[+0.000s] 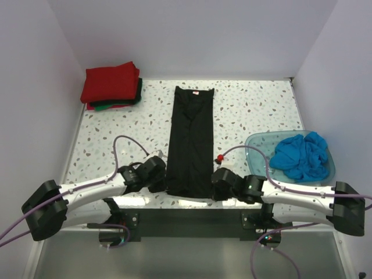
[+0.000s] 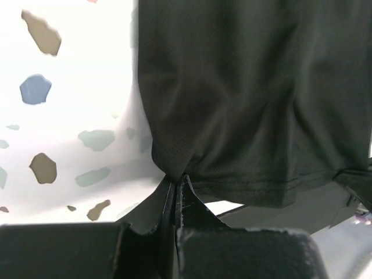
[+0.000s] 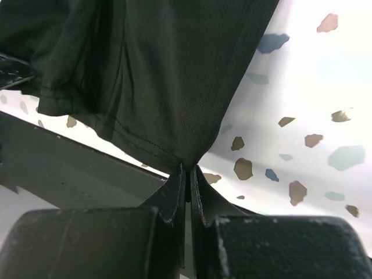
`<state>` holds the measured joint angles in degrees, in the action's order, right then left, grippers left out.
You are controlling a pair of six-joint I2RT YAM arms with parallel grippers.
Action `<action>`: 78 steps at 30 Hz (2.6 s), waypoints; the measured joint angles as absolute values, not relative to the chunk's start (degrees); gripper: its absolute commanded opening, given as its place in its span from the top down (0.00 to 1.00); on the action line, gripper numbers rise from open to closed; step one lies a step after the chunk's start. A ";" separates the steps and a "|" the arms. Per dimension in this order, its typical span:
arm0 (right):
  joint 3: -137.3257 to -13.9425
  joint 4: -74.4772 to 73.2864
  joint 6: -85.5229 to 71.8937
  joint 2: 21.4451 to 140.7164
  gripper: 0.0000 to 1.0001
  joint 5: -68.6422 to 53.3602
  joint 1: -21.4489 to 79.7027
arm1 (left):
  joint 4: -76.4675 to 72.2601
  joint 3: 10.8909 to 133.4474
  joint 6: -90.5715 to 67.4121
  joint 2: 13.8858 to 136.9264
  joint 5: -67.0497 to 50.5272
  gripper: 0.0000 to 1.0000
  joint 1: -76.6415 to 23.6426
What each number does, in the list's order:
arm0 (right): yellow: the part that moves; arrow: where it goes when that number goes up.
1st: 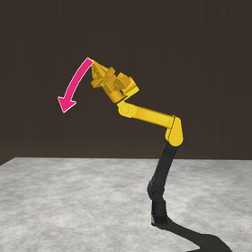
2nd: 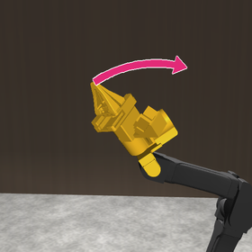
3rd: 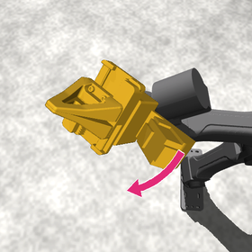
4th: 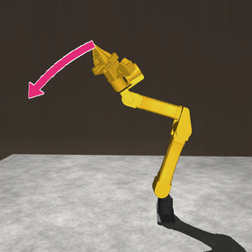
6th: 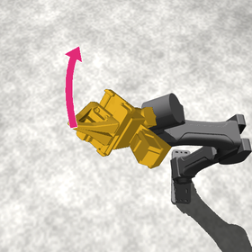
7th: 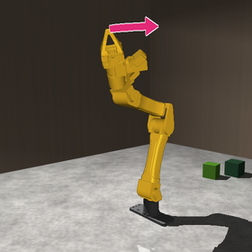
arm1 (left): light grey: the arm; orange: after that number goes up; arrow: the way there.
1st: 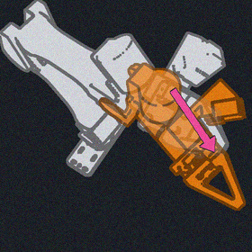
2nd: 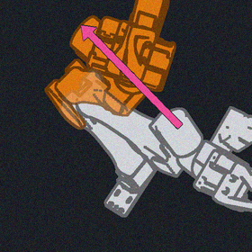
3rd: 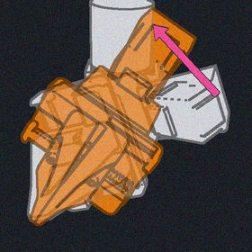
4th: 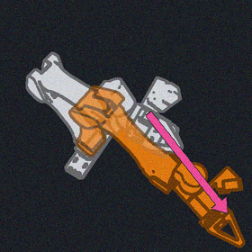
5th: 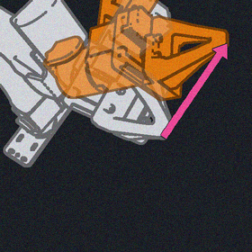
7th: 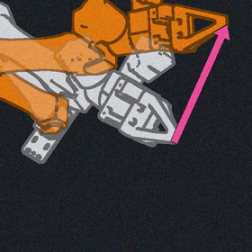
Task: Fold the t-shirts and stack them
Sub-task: Fold the tshirt
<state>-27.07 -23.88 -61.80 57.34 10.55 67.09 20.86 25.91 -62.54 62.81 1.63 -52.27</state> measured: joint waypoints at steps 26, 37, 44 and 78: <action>-57.80 -20.03 -38.81 83.99 1.00 11.49 39.70 | 16.60 63.92 -42.74 91.53 10.57 1.00 -37.32; -66.98 -17.91 -35.55 93.60 1.00 7.66 32.60 | 14.17 73.36 -38.35 101.54 6.57 1.00 -30.83; -71.55 -17.54 -34.17 100.66 1.00 4.97 29.65 | 14.20 77.91 -37.87 109.14 3.36 1.00 -27.79; -75.40 -11.46 -30.55 110.78 0.01 -6.83 34.61 | 15.73 42.11 -38.61 75.94 -1.02 0.00 -24.12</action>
<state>-75.40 -11.46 -30.55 110.78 -6.83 34.61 15.73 42.11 -38.61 75.94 -1.02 -24.12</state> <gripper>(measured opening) 0.986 0.997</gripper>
